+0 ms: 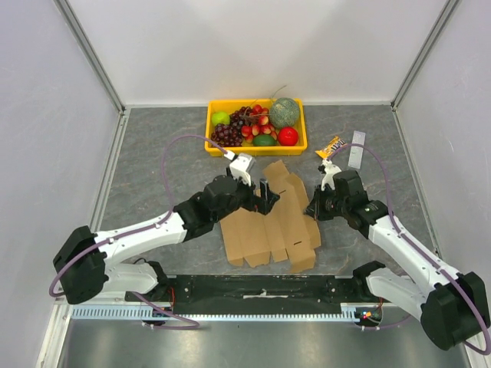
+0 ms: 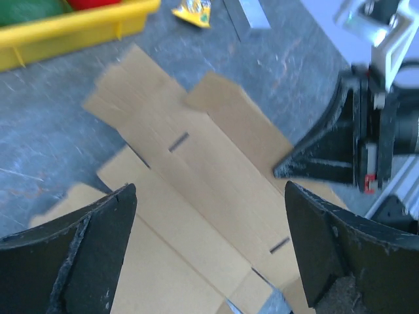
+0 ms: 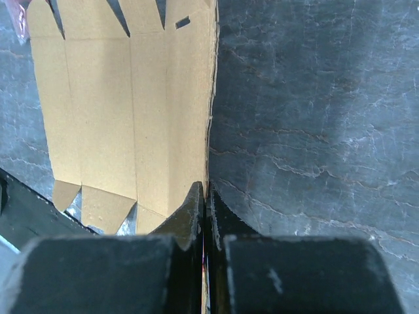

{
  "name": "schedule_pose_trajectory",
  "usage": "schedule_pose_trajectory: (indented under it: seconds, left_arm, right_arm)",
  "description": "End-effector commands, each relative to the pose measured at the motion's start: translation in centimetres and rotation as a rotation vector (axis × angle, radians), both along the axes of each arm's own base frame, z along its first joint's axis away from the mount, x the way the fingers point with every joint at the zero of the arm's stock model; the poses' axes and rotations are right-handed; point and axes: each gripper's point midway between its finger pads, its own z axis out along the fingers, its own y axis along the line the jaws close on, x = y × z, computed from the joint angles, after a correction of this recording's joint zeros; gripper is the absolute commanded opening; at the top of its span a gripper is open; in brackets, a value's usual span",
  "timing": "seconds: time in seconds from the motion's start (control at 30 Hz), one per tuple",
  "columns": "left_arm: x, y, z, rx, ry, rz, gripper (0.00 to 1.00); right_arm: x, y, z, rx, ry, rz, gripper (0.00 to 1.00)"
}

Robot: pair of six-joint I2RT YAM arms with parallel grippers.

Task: Fold the paper box

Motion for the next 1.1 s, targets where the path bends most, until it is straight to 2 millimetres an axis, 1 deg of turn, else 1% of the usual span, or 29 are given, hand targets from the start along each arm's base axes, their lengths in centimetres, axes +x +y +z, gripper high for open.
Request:
schedule_pose_trajectory:
  seconds: [0.0, 0.17, 0.2, 0.23, 0.3, 0.4, 0.43, 0.53, 0.6, 0.67, 0.73, 0.77, 0.83, 0.9, 1.0, 1.07]
  left_arm:
    - [2.8, 1.3, 3.6, -0.026, -0.089, 0.074, 0.98]
    - [3.9, 2.6, 6.3, -0.075, -0.116, 0.031, 0.85]
    - [4.5, 3.4, 6.9, -0.09, -0.126, 0.044, 0.82]
    - [4.4, 3.6, 7.4, -0.11, -0.131, 0.018, 0.79]
    - [4.7, 4.2, 8.0, -0.133, -0.145, -0.001, 0.71]
    - [5.6, 4.9, 8.2, -0.15, -0.144, -0.019, 0.55]
    - [5.9, 4.9, 8.3, -0.151, -0.143, -0.03, 0.51]
    - [6.4, 4.0, 8.2, -0.147, -0.13, -0.089, 0.36]
    - [6.4, 3.0, 8.0, -0.144, -0.117, -0.143, 0.25]
    - [6.6, 2.2, 7.1, -0.135, -0.088, -0.167, 0.16]
    - [7.4, 2.2, 5.8, -0.109, -0.049, -0.141, 0.1]
    - [7.9, 2.2, 4.8, -0.087, -0.025, -0.12, 0.08]
    - [8.6, 2.3, 3.5, -0.053, -0.001, -0.101, 0.03]
    - [8.9, 1.9, 2.7, -0.041, 0.015, -0.111, 0.02]
    - [8.7, 0.9, 1.9, -0.042, 0.046, -0.159, 0.02]
    - [8.5, 0.5, 1.6, -0.041, 0.049, -0.198, 0.07]
  right_arm:
    - [0.0, -0.6, 1.1, -0.064, 0.005, 0.034, 0.0]
    - [1.0, -0.9, 3.4, -0.085, -0.074, 0.029, 0.0]
    - [1.1, -0.8, 3.8, -0.094, -0.088, 0.038, 0.0]
    - [1.3, -0.9, 4.1, -0.107, -0.1, 0.038, 0.0]
    - [1.5, -0.7, 4.2, -0.134, -0.112, 0.044, 0.0]
    - [1.3, -0.2, 4.0, -0.202, -0.098, 0.089, 0.0]
    - [1.1, 0.1, 3.9, -0.226, -0.091, 0.108, 0.0]
    - [0.4, 1.0, 3.8, -0.292, -0.08, 0.188, 0.0]
    - [0.1, 1.7, 3.8, -0.312, -0.085, 0.241, 0.0]
    - [-0.1, 2.3, 3.9, -0.309, -0.095, 0.276, 0.0]
    - [-0.2, 2.9, 4.2, -0.306, -0.109, 0.302, 0.0]
    - [-0.3, 3.0, 4.4, -0.304, -0.117, 0.306, 0.0]
    - [-0.4, 3.2, 4.7, -0.296, -0.13, 0.315, 0.0]
    - [-0.4, 3.2, 4.9, -0.291, -0.135, 0.316, 0.0]
    - [-0.6, 3.4, 4.8, -0.286, -0.134, 0.333, 0.0]
    - [-0.7, 3.8, 4.9, -0.274, -0.133, 0.357, 0.0]
